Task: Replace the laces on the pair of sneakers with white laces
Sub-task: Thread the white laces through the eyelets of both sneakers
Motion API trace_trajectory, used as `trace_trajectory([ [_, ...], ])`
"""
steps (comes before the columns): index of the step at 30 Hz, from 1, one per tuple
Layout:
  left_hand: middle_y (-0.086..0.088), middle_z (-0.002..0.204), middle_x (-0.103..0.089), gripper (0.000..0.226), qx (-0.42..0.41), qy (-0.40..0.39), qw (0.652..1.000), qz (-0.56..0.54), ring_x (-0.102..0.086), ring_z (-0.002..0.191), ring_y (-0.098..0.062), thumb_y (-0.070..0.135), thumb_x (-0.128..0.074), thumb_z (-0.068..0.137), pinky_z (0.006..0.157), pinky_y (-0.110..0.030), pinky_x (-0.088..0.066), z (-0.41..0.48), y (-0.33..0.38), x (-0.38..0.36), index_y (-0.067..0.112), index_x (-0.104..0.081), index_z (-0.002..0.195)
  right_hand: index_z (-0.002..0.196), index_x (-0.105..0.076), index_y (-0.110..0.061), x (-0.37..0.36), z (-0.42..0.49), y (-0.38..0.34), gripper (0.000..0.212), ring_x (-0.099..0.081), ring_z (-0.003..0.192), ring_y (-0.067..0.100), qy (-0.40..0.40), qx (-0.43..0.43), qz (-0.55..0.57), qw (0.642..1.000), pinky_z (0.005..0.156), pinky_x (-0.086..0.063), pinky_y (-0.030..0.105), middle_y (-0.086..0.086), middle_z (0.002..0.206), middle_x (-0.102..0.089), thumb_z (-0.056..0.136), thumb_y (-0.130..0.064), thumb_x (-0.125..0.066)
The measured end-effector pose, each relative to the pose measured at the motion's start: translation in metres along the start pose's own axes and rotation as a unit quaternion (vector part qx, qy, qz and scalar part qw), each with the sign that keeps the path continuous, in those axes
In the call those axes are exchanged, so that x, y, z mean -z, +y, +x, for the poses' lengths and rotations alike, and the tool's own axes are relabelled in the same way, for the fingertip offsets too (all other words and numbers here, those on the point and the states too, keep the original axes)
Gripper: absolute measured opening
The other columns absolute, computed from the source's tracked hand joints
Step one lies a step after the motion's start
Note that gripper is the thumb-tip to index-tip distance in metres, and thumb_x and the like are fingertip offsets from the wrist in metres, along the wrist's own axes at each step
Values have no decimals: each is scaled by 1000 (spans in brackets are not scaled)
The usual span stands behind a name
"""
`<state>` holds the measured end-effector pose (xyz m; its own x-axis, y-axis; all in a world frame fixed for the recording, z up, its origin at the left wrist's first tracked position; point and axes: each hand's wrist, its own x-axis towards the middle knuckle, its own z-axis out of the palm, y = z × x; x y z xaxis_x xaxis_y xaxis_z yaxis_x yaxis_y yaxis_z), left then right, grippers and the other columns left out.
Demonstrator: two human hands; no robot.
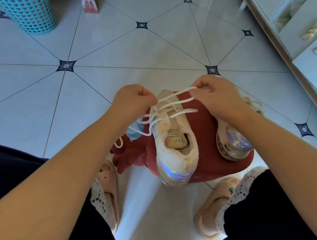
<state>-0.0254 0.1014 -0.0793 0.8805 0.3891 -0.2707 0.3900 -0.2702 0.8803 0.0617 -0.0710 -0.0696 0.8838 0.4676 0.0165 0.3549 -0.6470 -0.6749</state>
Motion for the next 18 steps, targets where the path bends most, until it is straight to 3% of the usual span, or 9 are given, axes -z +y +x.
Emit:
trace_trajectory([
  [3, 4, 75, -59, 9, -25, -11, 993, 119, -55, 73, -11, 19, -64, 80, 65, -23, -42, 0, -6, -8, 11, -65, 84, 82, -65, -22, 5, -4, -4, 6, -63, 78, 12, -39, -29, 85, 995, 79, -49, 33, -9, 75, -68, 85, -25, -61],
  [4, 7, 86, -59, 16, -56, -18, 989, 133, -54, 82, -10, 25, -66, 79, 71, -23, -39, -2, -6, -12, 17, -64, 93, 85, -66, -20, 3, -7, -7, 7, -64, 79, 16, -67, -12, 74, 995, 80, -49, 34, -6, 76, -70, 85, -25, -61],
  [6, 14, 100, -56, 35, -121, -40, 983, 134, -51, 93, -4, 34, -70, 77, 76, -18, -35, -5, -1, -14, 25, -61, 109, 89, -68, -19, -5, -11, -11, 9, -62, 78, 10, -105, 30, 22, 994, 79, -46, 24, -8, 76, -68, 84, -26, -63],
  [8, 18, 96, -58, 36, -165, -52, 979, 104, -52, 90, 4, 30, -72, 76, 73, -6, -36, -7, 4, -15, 26, -63, 110, 91, -69, -21, -11, -12, -14, 10, -56, 71, -1, -106, 50, -10, 993, 69, -40, 9, -15, 73, -62, 83, -24, -66],
  [10, 19, 77, -61, 16, -168, -26, 982, 80, -55, 72, 10, 22, -69, 78, 64, 2, -36, -8, 5, -14, 25, -69, 94, 88, -70, -25, -10, -10, -13, 7, -53, 66, -5, -96, 45, -11, 994, 64, -38, 7, -17, 70, -60, 81, -25, -68],
  [13, 17, 62, -58, 7, -119, 23, 989, 86, -56, 62, 1, 18, -64, 82, 59, -6, -38, -5, 2, -9, 21, -69, 78, 83, -68, -29, 1, -7, -12, 6, -54, 63, -5, -90, 27, 5, 996, 62, -41, 7, -14, 70, -62, 79, -24, -68],
  [15, 13, 59, -58, 13, -73, 57, 992, 88, -57, 61, -7, 20, -62, 82, 59, -16, -42, -2, 1, -3, 18, -68, 71, 83, -68, -27, 9, -4, -9, 7, -54, 63, -7, -74, 36, -34, 996, 60, -39, 3, -16, 71, -61, 81, -22, -65],
  [18, 11, 57, -58, 17, -19, 97, 992, 81, -52, 57, -5, 16, -57, 81, 56, -20, -40, 2, 4, 6, 17, -67, 67, 89, -67, -29, 18, 1, -4, 9, -53, 73, -6, -53, 32, -111, 992, 64, -36, 3, -20, 79, -60, 86, -26, -58],
])
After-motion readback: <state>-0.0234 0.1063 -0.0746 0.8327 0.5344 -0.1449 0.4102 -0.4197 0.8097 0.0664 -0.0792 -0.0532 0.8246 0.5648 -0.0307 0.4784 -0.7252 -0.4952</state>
